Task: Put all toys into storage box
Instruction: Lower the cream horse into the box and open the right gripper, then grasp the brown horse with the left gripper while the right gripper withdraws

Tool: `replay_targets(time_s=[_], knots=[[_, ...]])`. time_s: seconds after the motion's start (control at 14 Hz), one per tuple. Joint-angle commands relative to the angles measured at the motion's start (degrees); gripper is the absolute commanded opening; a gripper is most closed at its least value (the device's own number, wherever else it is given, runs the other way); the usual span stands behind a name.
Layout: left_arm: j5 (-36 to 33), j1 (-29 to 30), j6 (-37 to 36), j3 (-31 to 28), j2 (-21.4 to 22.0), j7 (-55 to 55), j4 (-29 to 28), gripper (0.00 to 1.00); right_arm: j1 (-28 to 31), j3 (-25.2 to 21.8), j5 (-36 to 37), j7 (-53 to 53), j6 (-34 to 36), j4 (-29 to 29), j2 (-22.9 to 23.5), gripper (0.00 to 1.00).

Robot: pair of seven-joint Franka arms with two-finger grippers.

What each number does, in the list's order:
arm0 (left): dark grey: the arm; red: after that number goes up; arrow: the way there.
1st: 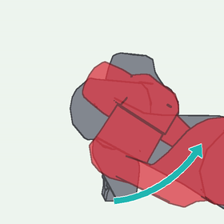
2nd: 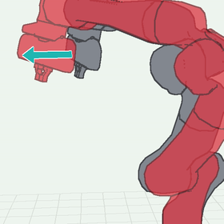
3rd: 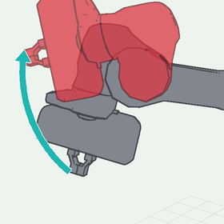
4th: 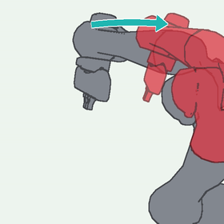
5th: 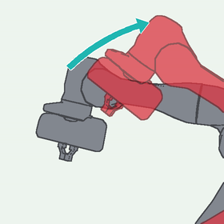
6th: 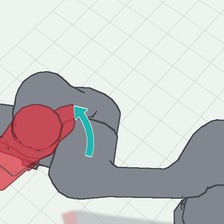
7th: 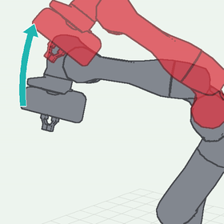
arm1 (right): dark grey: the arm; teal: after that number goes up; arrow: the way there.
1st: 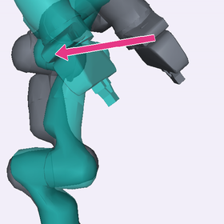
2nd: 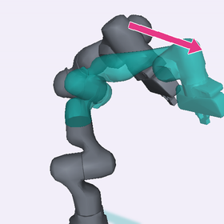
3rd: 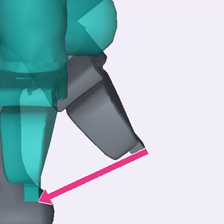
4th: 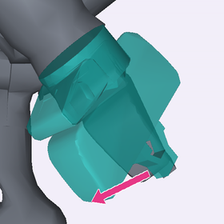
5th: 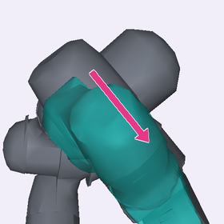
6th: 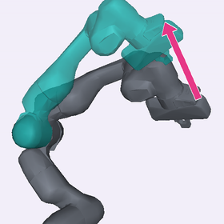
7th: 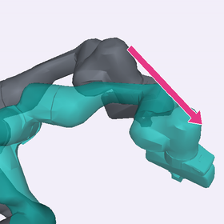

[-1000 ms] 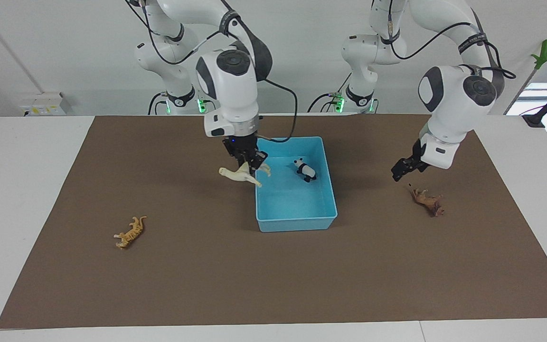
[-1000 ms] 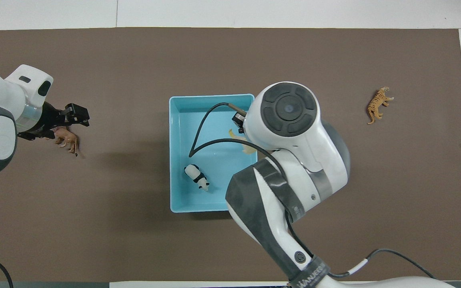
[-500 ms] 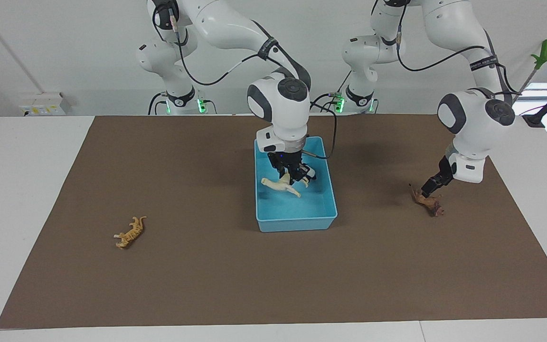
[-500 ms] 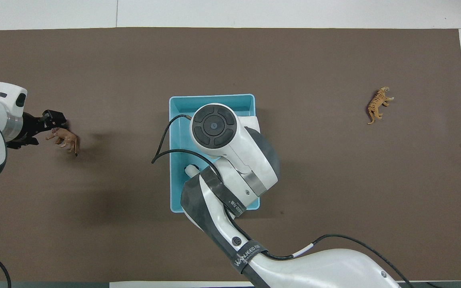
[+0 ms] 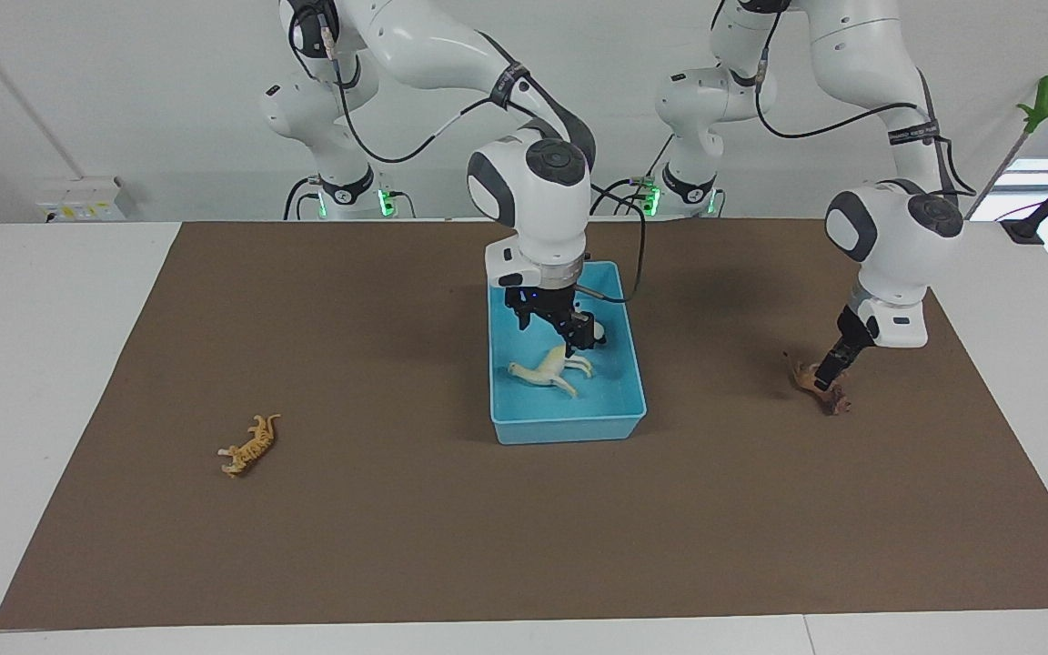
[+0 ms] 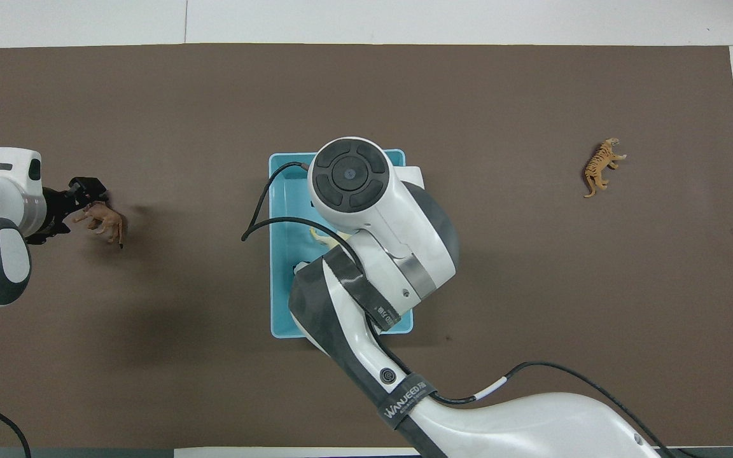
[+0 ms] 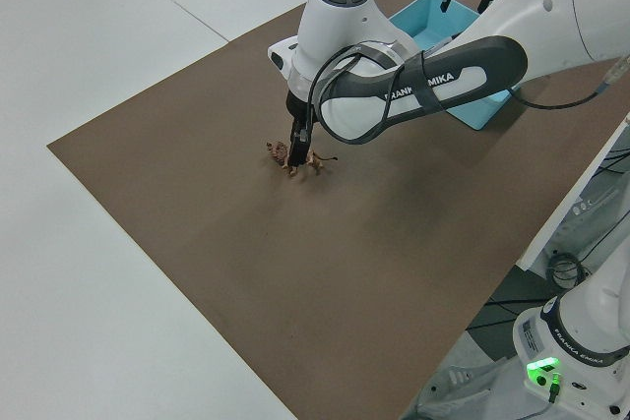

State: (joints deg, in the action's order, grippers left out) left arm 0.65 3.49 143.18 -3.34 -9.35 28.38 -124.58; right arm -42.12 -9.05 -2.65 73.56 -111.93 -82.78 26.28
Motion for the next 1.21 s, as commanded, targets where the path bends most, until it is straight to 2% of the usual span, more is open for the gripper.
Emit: replay_targets(time_s=[0.0, 0.07, 0.21, 0.36, 0.5, 0.57, 0.64, 0.71, 0.79, 0.93, 1.14], knots=[[-1.09, 0.21, 3.33, 0.27, -0.40, 2.29, -1.63, 1.00, 8.60, 0.43, -1.12, -19.30, 2.68, 1.66, -2.44, 1.00], [-1.18, -0.14, 3.59, 0.18, -1.53, 3.25, -1.54, 1.00, 12.11, 0.43, -1.13, -32.04, 3.99, 0.96, -3.59, 1.00], [-1.18, -0.41, 3.51, 0.18, -2.59, 3.52, -1.54, 1.00, 18.62, 0.43, -1.13, -49.84, 4.44, -0.53, -4.83, 1.00], [-1.18, -0.41, 3.42, 0.18, -2.77, 3.61, -1.54, 1.00, 25.12, 0.43, -1.30, -60.59, 4.18, -3.17, -5.71, 1.00], [-1.18, -0.32, 3.24, 0.09, -3.47, 3.61, -1.54, 1.00, 30.58, 0.35, -1.30, -63.27, 3.39, -7.02, -6.94, 1.00], [-1.18, -0.41, 3.24, 0.09, -3.48, 3.79, -1.63, 0.90, 33.47, 0.34, -1.39, -62.49, 2.60, -10.09, -8.08, 1.00], [-1.18, -0.41, 3.07, 0.09, -3.48, 4.13, -1.54, 0.45, 35.16, 0.17, -1.30, -59.88, 0.33, -13.86, -9.31, 1.00], [-1.18, -0.41, 2.98, 0.09, -3.48, 4.23, -1.54, 0.09, 37.00, -0.01, -1.30, -55.24, -3.78, -19.30, -11.06, 1.00], [-1.18, -0.50, 2.28, 0.09, -3.48, 5.18, -0.93, 0.00, 38.85, -0.01, -1.30, -51.54, -8.00, -23.53, -12.03, 1.00], [-1.27, -1.02, -3.75, 0.18, -3.48, 6.95, 3.62, 0.00, 40.62, 0.08, -1.30, -47.30, -10.76, -26.12, -11.61, 1.00], [-1.27, -4.96, -19.56, 0.27, -2.78, 8.78, 13.81, 0.00, 40.88, 0.08, -1.30, -37.03, -12.25, -25.68, -10.03, 0.99]])
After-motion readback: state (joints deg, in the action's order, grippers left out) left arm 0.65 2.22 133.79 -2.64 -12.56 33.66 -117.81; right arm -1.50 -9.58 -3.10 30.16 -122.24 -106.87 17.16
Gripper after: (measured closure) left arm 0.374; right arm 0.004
